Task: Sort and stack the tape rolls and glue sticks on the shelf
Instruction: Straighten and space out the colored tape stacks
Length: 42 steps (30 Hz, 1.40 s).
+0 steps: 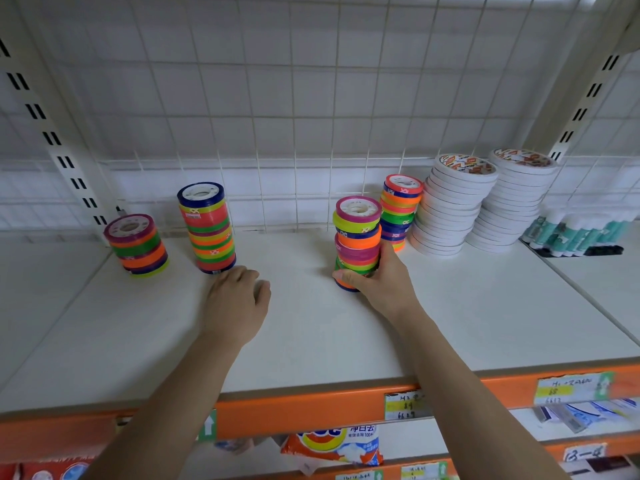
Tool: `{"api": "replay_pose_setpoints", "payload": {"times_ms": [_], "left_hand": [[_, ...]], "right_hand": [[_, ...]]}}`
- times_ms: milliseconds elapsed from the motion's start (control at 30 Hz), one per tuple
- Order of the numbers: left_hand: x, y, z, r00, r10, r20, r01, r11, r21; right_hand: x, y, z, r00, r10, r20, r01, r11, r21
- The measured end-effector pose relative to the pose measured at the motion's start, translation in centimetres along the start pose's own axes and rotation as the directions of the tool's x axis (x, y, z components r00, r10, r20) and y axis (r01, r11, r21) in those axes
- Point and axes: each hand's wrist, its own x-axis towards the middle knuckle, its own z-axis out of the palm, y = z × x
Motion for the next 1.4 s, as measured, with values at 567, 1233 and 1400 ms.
{"api": "replay_pose_setpoints", "payload": {"times_ms": [567, 1233, 1400], "left_hand": [[0.1, -0.2, 0.3, 0.999, 0.017, -0.032, -0.016, 1.0, 0.011], [0.1, -0.2, 0.2, 1.0, -0.005, 0.012, 0.005, 0.999, 0.034], [0.1, -0.1, 0.1, 1.0, -0.016, 0.01, 0.016, 1.0, 0.024]], "right_hand": [[-0.1, 0.0, -0.7, 0.985, -0.039, 0.17, 0.022, 0.994, 0.104], [-0.4, -0.1, -0.6, 0.974, 0.043, 0.221, -0.06, 0.996, 0.07], [-0.3, 0.2, -0.9, 0.962, 0.041, 0.27, -0.052, 0.998, 0.035]]}}
